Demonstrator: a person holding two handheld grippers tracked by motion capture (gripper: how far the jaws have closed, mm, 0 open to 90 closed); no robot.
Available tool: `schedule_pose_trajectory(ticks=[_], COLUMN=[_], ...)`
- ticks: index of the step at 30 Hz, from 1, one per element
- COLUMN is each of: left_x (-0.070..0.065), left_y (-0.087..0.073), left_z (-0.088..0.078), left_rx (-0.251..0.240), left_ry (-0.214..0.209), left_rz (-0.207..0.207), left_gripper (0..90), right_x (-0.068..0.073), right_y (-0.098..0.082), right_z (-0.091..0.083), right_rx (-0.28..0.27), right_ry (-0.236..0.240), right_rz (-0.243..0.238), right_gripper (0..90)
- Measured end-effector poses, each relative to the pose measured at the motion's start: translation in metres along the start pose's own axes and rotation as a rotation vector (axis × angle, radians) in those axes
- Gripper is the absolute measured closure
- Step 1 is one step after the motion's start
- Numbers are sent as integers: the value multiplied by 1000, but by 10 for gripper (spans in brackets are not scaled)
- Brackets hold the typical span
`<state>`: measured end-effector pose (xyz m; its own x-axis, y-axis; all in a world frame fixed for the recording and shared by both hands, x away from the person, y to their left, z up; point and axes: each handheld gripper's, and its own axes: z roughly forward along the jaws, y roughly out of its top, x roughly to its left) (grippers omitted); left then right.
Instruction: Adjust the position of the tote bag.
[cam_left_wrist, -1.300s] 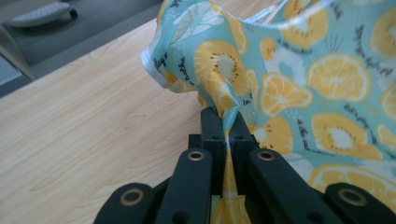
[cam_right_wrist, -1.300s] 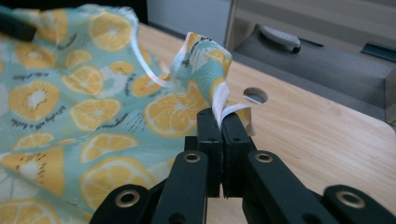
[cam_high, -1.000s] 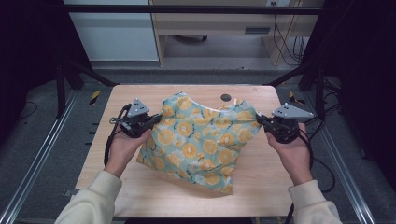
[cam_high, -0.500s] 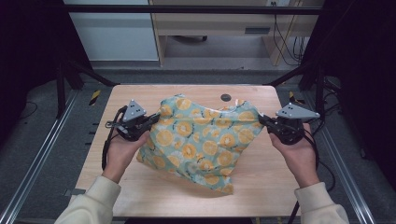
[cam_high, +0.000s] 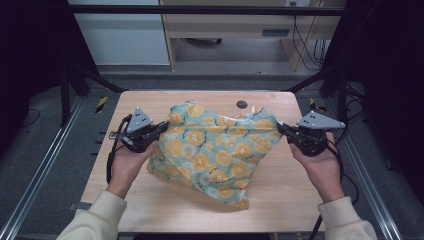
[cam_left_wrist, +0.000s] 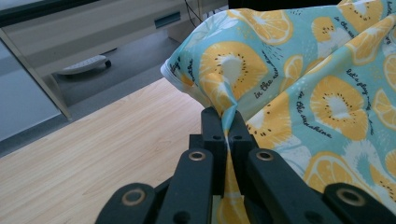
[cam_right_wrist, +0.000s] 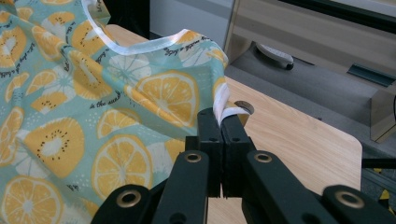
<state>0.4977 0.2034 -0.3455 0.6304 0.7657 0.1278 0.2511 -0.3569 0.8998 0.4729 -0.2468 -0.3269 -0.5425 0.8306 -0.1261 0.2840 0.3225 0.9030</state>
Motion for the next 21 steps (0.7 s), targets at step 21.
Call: schedule_pose_trajectory(ticks=[21], left_x=[-12], left_y=[-39], left_z=[-20], left_rx=[-81], left_ry=[7], left_rz=[10], left_gripper=[900], right_x=[30], right_y=[-39], right_z=[-23], right_rx=[-100], right_ry=[26], right_rz=[-56], right_gripper=[895])
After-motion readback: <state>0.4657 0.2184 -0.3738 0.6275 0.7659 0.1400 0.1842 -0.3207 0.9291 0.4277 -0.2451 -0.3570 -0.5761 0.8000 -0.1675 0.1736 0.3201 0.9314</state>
